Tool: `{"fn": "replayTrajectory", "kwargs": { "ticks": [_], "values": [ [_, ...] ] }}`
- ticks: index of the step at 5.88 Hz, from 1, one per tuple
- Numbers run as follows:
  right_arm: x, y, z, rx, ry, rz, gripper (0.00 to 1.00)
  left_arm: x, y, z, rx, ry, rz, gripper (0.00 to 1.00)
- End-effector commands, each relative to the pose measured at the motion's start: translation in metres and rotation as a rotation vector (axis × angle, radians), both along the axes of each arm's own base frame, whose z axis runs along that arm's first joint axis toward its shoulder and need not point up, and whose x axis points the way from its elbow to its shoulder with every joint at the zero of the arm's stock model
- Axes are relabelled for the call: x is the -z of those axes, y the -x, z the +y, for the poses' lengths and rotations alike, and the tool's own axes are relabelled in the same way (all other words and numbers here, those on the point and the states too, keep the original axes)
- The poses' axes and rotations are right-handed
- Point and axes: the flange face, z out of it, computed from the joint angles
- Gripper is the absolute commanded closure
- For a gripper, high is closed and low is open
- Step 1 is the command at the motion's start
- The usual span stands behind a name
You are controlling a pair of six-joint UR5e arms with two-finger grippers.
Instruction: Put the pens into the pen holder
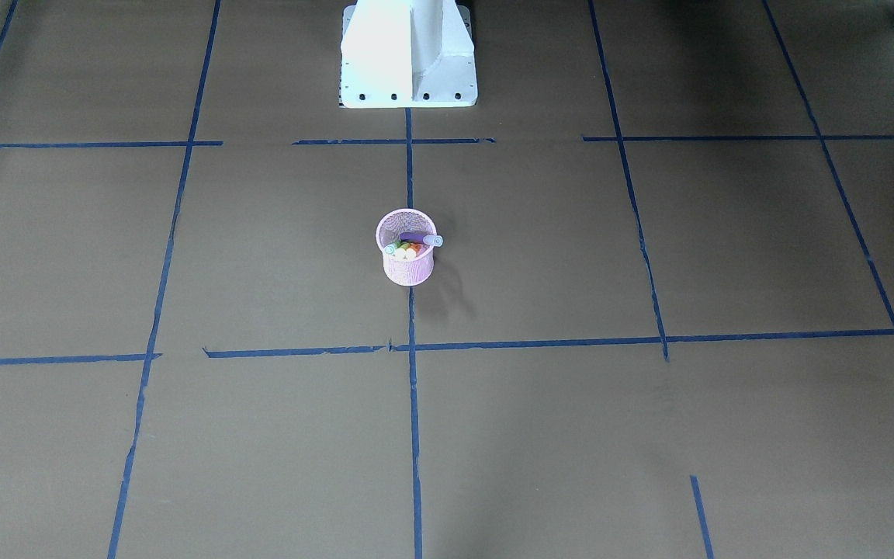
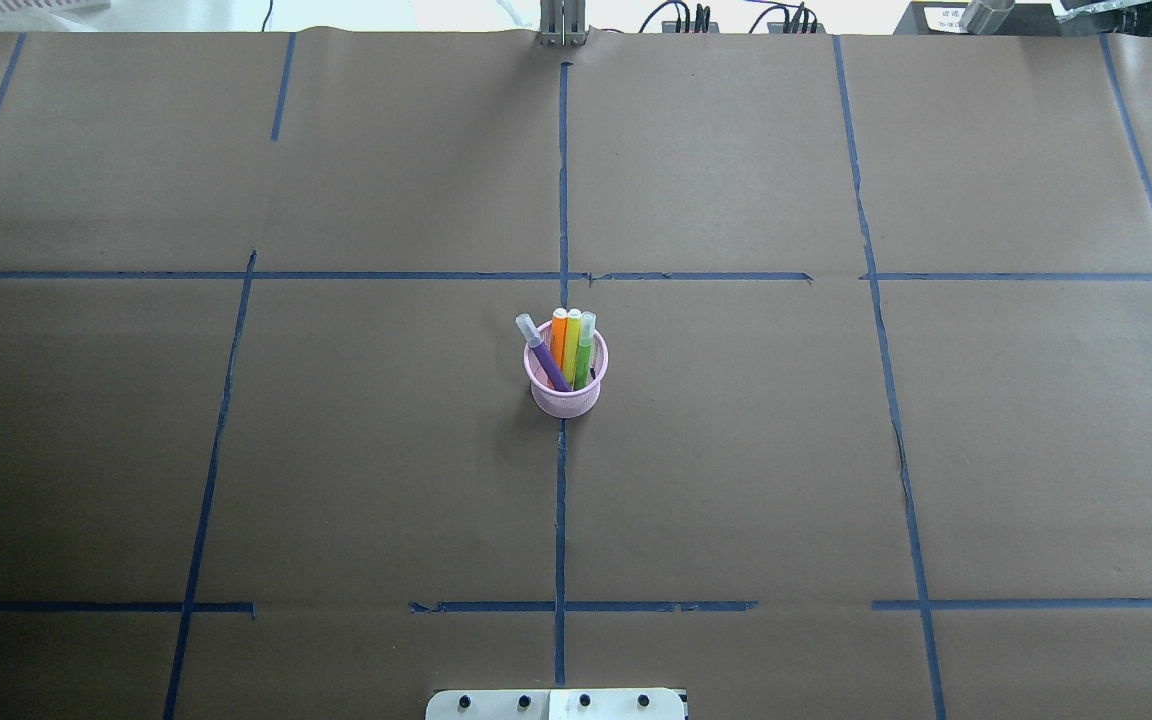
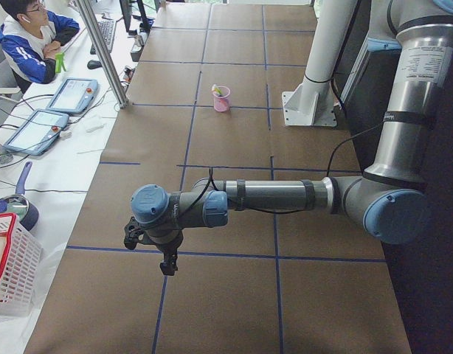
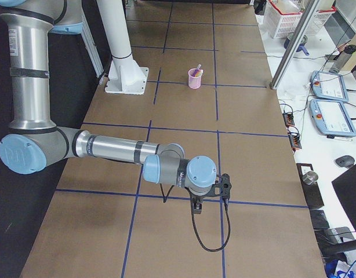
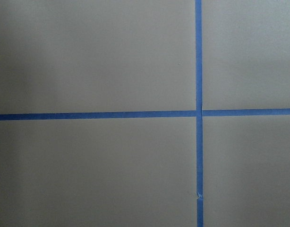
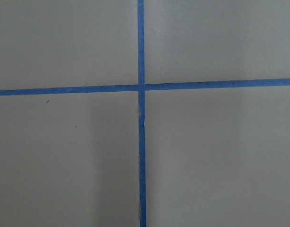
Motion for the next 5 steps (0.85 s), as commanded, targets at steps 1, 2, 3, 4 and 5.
{"fn": "replayTrajectory", "kwargs": {
  "ticks": [1, 2, 3, 4, 5],
  "values": [
    [0.0016, -0.0004, -0.0004, 0.001, -0.002, 0.017, 0.0, -0.0007, -0.0001, 0.0006, -0.001, 0.001, 0.001, 0.0],
    [-0.0015, -0.0023, 0.0007, 0.003, 0.002, 0.049, 0.0, -0.0056, -0.0004, 0.0064, -0.003, 0.007, 0.002, 0.0],
    [-0.0031, -0.0023, 0.0023, 0.004, 0.004, 0.051, 0.0, -0.0065, -0.0004, 0.0072, -0.003, 0.008, 0.002, 0.0],
    [-0.0039, -0.0018, 0.0037, 0.004, 0.005, 0.044, 0.0, -0.0072, -0.002, 0.007, -0.006, 0.008, 0.0, 0.0],
    [-0.0034, -0.0015, 0.0042, 0.003, 0.002, 0.042, 0.0, -0.0072, -0.0004, 0.0072, -0.004, 0.007, 0.0, 0.0]
  ]
}}
